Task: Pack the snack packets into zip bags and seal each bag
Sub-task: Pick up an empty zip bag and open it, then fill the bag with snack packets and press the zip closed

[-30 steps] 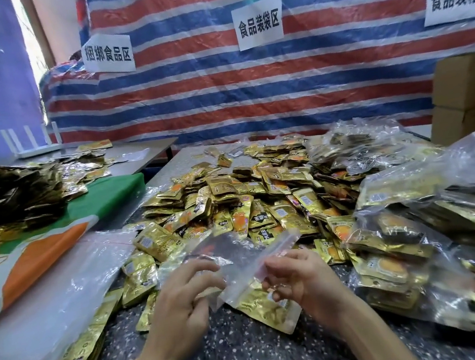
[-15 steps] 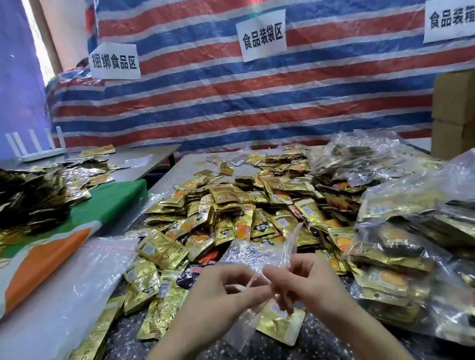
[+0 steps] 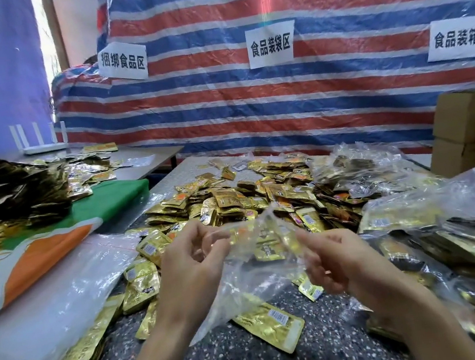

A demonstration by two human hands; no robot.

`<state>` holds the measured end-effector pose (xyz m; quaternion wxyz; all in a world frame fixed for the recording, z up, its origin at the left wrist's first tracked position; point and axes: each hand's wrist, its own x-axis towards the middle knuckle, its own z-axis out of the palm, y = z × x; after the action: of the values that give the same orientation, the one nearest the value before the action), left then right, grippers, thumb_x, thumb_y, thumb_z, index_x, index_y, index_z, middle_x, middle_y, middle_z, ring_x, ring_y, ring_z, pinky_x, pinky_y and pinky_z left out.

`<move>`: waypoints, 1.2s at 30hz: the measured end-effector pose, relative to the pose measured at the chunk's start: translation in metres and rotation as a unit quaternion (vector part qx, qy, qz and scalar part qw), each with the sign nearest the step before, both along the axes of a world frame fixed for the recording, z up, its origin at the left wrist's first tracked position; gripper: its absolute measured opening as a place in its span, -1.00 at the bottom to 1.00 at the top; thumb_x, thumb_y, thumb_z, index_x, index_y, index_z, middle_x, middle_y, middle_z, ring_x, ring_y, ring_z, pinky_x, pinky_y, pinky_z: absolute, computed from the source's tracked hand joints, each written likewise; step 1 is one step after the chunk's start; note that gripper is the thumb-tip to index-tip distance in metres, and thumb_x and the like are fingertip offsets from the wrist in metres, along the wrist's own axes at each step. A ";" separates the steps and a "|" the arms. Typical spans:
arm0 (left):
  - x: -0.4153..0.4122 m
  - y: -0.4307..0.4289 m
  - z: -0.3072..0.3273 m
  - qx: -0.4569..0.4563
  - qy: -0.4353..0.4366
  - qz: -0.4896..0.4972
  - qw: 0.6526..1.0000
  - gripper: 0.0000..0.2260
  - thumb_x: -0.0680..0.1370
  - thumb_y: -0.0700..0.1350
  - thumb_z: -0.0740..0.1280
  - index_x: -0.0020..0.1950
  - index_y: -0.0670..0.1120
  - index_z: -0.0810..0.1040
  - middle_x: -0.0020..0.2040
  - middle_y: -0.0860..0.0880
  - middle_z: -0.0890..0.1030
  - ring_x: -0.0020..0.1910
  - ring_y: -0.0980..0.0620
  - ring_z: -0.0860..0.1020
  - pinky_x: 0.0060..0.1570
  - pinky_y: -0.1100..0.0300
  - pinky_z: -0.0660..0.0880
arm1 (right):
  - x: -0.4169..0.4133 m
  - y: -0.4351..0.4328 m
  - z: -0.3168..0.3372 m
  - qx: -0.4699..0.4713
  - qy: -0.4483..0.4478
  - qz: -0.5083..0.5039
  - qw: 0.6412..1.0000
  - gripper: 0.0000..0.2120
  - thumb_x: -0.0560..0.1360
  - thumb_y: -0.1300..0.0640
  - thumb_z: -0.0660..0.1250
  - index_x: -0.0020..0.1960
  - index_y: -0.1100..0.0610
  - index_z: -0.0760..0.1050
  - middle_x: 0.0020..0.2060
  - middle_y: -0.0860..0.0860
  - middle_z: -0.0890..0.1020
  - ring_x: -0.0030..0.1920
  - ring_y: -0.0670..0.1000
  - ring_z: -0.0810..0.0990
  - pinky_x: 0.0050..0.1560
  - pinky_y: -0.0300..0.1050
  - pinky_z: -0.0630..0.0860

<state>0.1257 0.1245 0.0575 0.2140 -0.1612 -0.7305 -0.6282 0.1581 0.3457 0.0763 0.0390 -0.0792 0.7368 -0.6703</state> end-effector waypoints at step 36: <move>-0.081 0.039 -0.070 0.049 -0.108 -0.081 0.990 -0.79 0.61 -0.26 0.28 -0.11 -0.39 0.38 -0.14 -0.14 0.70 -0.15 -0.11 0.70 -0.01 -0.08 0.62 | -0.096 0.024 -0.075 0.014 0.250 -0.426 0.869 -0.81 0.72 0.15 0.08 0.07 0.07 0.47 -0.15 0.01 0.60 -0.29 -0.10 0.66 -0.41 -0.20 0.60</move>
<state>0.0450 0.1639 -0.0125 0.0899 -0.1403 -0.7025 -0.6919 0.0618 0.3693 0.0009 -0.4348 0.0780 0.6933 -0.5694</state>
